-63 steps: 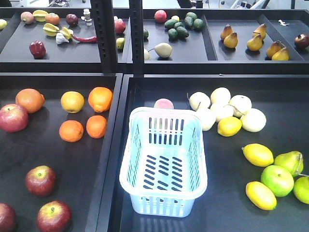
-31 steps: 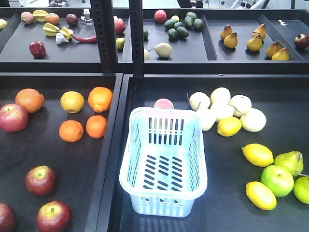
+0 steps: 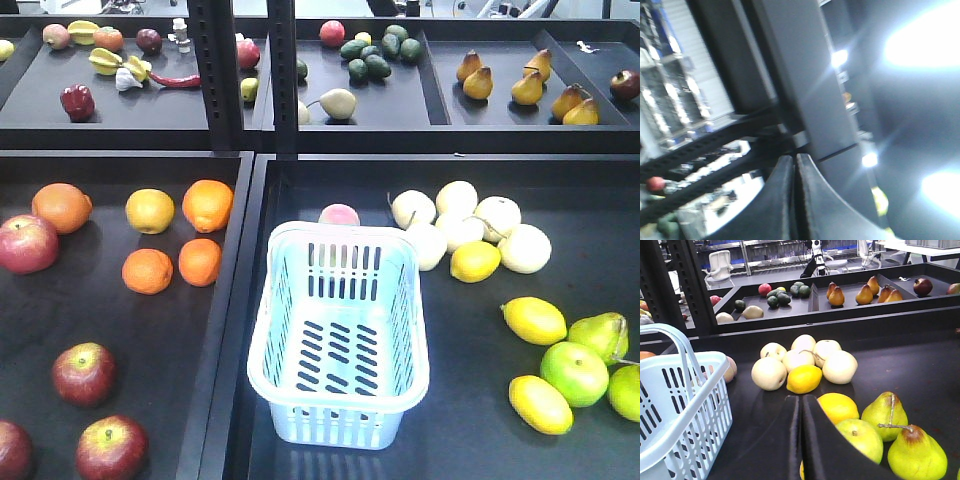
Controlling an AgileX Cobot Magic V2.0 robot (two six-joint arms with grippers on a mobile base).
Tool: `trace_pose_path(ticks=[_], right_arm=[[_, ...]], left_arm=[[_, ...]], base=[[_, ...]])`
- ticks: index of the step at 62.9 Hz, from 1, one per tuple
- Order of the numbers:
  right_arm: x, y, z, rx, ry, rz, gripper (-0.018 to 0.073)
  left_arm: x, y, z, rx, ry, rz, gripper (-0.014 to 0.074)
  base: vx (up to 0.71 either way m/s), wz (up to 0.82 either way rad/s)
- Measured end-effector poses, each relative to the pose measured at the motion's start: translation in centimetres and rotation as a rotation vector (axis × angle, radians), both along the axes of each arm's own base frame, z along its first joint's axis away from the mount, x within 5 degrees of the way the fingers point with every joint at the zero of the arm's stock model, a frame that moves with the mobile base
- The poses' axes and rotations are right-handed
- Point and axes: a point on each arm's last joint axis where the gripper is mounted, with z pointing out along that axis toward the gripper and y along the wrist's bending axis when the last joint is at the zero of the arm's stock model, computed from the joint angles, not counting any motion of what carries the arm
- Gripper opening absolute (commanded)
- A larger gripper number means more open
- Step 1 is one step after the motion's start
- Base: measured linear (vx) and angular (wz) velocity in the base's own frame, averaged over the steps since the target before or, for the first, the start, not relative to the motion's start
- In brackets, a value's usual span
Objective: Pick three apples into basket with both arms
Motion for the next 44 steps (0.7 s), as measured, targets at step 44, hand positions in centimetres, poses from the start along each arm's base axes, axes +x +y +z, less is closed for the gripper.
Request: trace_pose_path(ticks=[44], right_arm=[[0.0, 0.0, 0.0, 0.000, 0.000, 0.000, -0.0005]], left_arm=[[0.2, -3.7, 13.6, 0.675, -0.200, -0.060, -0.0006]], base=[[0.00, 0.00]])
